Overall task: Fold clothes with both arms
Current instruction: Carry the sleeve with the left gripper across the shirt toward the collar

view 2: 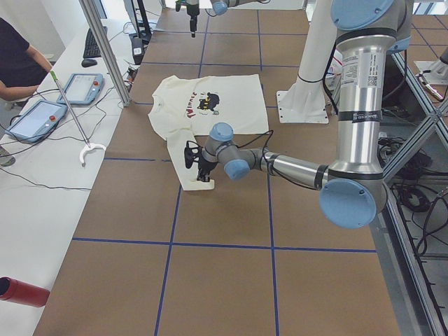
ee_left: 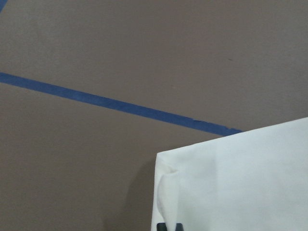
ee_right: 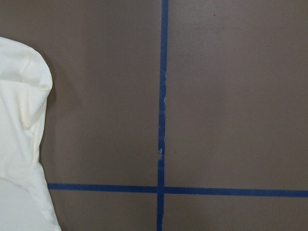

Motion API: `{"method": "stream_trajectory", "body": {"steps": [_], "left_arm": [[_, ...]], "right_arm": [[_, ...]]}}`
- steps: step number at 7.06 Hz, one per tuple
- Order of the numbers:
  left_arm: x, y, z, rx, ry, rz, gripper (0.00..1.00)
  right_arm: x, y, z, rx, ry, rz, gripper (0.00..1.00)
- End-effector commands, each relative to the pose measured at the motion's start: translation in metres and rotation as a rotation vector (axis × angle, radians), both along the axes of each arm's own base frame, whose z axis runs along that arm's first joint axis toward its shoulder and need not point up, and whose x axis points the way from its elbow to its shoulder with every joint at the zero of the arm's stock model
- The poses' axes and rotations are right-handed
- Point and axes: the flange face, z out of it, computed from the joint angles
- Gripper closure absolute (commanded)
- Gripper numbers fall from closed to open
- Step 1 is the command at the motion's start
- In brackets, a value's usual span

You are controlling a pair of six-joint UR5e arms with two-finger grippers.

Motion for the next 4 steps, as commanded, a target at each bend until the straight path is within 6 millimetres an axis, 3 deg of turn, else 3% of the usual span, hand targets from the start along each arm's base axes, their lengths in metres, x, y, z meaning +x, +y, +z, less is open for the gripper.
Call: {"method": "stream_trajectory", "body": {"steps": [1,3,4], "left_arm": [[0.045,-0.053,-0.159,-0.012,-0.010,0.003,1.00],[0.070,-0.065,-0.297,0.050,0.097,0.056,1.00],[0.077,-0.068,-0.346,0.096,0.148,0.067,1.00]], "right_arm": [[0.034,0.029,0.048,-0.040,0.032,0.029,0.00],[0.076,0.042,0.096,-0.030,0.073,0.008,0.00],[0.095,0.045,0.110,-0.034,0.082,0.017,0.00]]}}
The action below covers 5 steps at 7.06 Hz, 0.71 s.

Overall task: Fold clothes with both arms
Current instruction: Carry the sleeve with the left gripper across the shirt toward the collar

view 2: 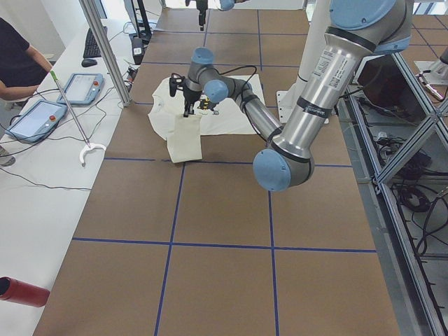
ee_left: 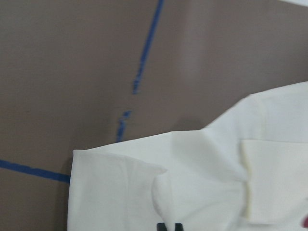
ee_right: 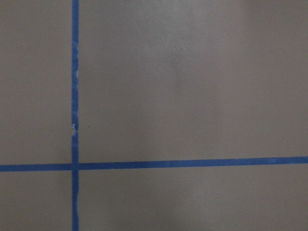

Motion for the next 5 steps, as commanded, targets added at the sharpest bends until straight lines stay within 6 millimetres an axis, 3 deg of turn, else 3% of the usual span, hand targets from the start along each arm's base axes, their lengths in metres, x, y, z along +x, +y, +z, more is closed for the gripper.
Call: {"method": "stream_trajectory", "body": {"steps": [1,2,3,5], "left_arm": [[0.023,-0.016,-0.120,0.076,0.104,0.023,1.00],[0.057,-0.043,-0.178,0.066,0.123,0.025,1.00],[0.099,-0.063,-0.216,0.037,0.166,0.015,1.00],[0.153,-0.078,-0.201,0.049,0.247,0.025,1.00]], "right_arm": [[0.034,0.014,0.036,-0.010,0.025,-0.004,0.00],[0.039,0.014,0.041,-0.013,0.028,0.001,0.00],[0.040,0.014,0.042,-0.015,0.029,0.001,0.00],[0.040,0.013,0.041,-0.014,0.028,0.001,0.00]]}}
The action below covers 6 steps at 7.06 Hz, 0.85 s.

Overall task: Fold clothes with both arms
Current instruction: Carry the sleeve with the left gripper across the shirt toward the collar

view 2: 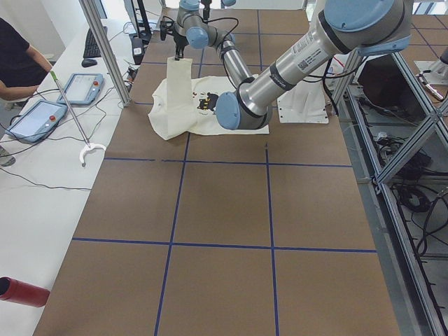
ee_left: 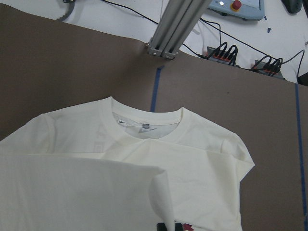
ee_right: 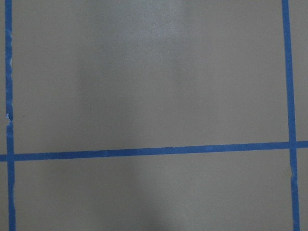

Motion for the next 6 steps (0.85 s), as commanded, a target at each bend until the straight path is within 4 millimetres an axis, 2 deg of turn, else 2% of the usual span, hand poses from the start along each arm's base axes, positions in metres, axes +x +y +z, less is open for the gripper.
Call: {"method": "stream_trajectory", "body": {"steps": [1,2,3,4,5,6], "left_arm": [[0.052,-0.004,0.009,-0.002,0.035,0.023,1.00],[0.069,0.007,0.014,-0.010,0.029,0.037,1.00],[0.110,0.018,0.018,-0.038,0.039,0.002,1.00],[0.167,0.023,0.010,-0.075,0.070,-0.052,1.00],[0.202,0.030,0.006,-0.085,0.093,-0.098,0.80],[0.218,0.042,0.010,-0.061,0.099,-0.142,0.01]], "right_arm": [[0.001,0.000,0.000,0.001,0.002,0.001,0.00],[0.000,-0.001,-0.001,0.003,0.002,0.002,0.00],[0.000,-0.003,-0.001,0.005,0.009,0.005,0.00],[0.000,-0.004,0.000,0.002,0.010,0.005,0.00],[-0.001,-0.005,-0.001,0.004,0.011,0.004,0.00],[0.000,-0.005,-0.002,0.006,0.007,0.004,0.00]]}}
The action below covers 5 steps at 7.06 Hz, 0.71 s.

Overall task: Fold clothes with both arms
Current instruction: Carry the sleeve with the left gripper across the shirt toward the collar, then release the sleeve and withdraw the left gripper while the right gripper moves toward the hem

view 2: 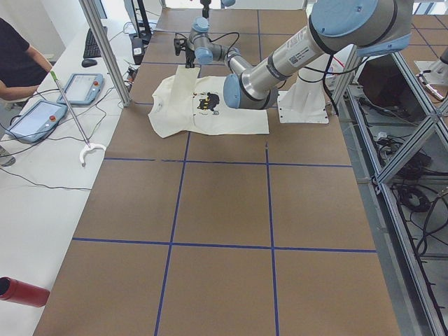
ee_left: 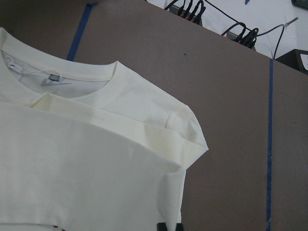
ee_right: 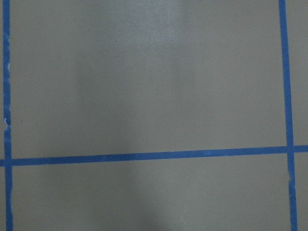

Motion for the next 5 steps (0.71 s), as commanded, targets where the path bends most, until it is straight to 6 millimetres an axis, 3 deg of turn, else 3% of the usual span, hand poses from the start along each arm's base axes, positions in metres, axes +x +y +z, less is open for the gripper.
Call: {"method": "stream_trajectory", "body": {"steps": [1,4,5], "left_arm": [[0.031,0.016,0.002,0.022,0.017,-0.062,0.00],[0.022,0.011,0.016,0.147,-0.060,0.011,0.00],[0.001,0.018,0.035,0.157,-0.068,0.078,0.00]], "right_arm": [[0.000,0.000,-0.004,0.003,-0.005,0.003,0.00],[-0.007,0.003,-0.014,-0.008,-0.027,0.035,0.00],[-0.025,0.008,-0.022,0.000,-0.058,0.047,0.00]]}}
